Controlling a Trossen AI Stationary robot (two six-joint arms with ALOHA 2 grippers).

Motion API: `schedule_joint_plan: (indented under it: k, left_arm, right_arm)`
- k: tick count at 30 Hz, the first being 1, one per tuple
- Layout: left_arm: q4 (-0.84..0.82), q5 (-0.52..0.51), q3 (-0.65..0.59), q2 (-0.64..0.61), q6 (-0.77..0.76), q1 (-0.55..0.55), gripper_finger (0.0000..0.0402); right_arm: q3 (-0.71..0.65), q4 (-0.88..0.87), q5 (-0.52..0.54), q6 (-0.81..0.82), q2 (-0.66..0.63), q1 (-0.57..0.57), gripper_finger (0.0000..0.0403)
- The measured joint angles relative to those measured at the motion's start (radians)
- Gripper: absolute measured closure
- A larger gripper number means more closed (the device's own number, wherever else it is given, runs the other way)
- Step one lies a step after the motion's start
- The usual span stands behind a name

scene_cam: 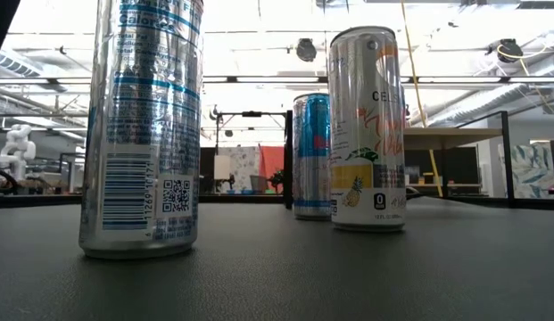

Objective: Place canned beverage on shelf
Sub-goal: Put the red soda can on the shelf aligned with the other red soda cans

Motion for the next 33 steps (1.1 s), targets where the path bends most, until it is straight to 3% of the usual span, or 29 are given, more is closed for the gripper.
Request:
schedule_joint_plan:
  k: [10,22,27,33]
  left_arm:
    - [0.073,0.134,-0.001,0.047,0.026,0.003,0.0111]
    - [0.121,0.131,-0.001,0.067,0.019,0.003,0.0111]
    - [0.105,0.120,-0.001,0.069,0.019,0.004,0.0111]
    - [0.104,0.087,0.000,0.070,0.018,0.005,0.0111]
  right_arm:
    - [0.004,0.003,-0.049,-0.037,0.001,0.001,0.0012]
    - [0.003,-0.046,-0.058,-0.066,0.001,0.001,0.0013]
    - [0.009,-0.082,-0.056,-0.098,0.001,0.001,0.0034]
    - [0.167,-0.302,0.003,-0.111,0.041,0.010,0.0046]
